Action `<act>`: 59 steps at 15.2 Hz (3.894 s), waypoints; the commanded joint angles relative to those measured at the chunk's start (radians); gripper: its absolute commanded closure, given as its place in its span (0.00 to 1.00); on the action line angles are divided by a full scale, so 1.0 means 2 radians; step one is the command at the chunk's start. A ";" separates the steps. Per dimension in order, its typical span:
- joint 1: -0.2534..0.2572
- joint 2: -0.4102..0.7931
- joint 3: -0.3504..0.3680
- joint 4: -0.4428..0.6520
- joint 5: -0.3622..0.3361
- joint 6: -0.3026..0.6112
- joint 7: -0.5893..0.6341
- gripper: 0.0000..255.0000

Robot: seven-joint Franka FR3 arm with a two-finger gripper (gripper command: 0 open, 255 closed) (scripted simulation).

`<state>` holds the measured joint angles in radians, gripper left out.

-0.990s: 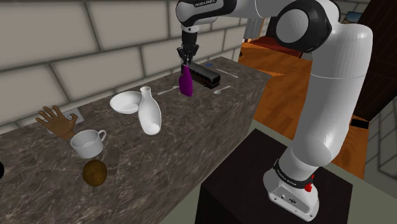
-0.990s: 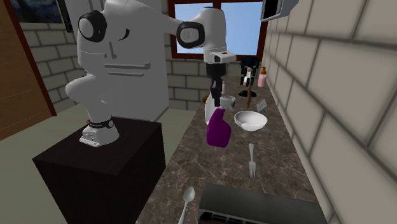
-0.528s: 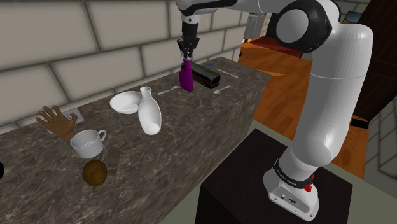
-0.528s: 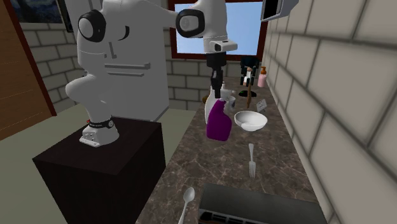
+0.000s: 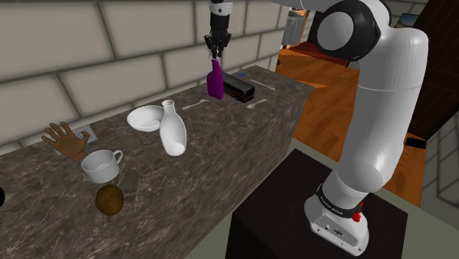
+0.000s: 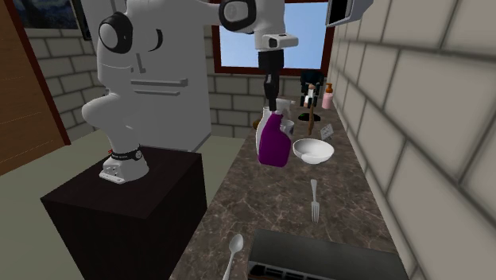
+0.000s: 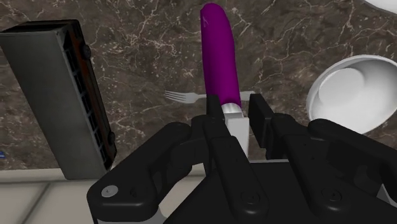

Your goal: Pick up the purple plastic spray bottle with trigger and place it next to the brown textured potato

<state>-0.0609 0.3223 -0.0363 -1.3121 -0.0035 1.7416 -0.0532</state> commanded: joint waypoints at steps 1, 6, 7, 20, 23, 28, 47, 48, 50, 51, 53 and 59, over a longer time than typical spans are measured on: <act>0.008 -0.004 0.003 -0.001 -0.002 -0.003 0.011 1.00; 0.044 -0.024 0.020 -0.029 -0.013 0.004 0.065 1.00; 0.052 -0.027 0.024 -0.032 -0.015 0.004 0.076 1.00; 0.148 -0.008 0.070 -0.005 -0.043 -0.012 0.218 1.00; 0.171 0.009 0.080 0.021 -0.051 -0.023 0.250 1.00; 0.214 0.053 0.093 0.086 -0.066 -0.049 0.300 1.00; 0.283 0.135 0.105 0.142 -0.089 -0.030 0.377 1.00; 0.283 0.133 0.105 0.131 -0.089 -0.022 0.378 1.00; 0.281 0.129 0.105 0.112 -0.088 -0.006 0.380 1.00; 0.280 0.128 0.105 0.103 -0.088 0.002 0.381 1.00; 0.279 0.126 0.105 0.085 -0.088 0.017 0.382 1.00; 0.276 0.123 0.104 0.042 -0.090 0.058 0.387 1.00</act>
<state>0.4921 0.5743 0.1725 -1.2051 -0.1825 1.8385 0.7178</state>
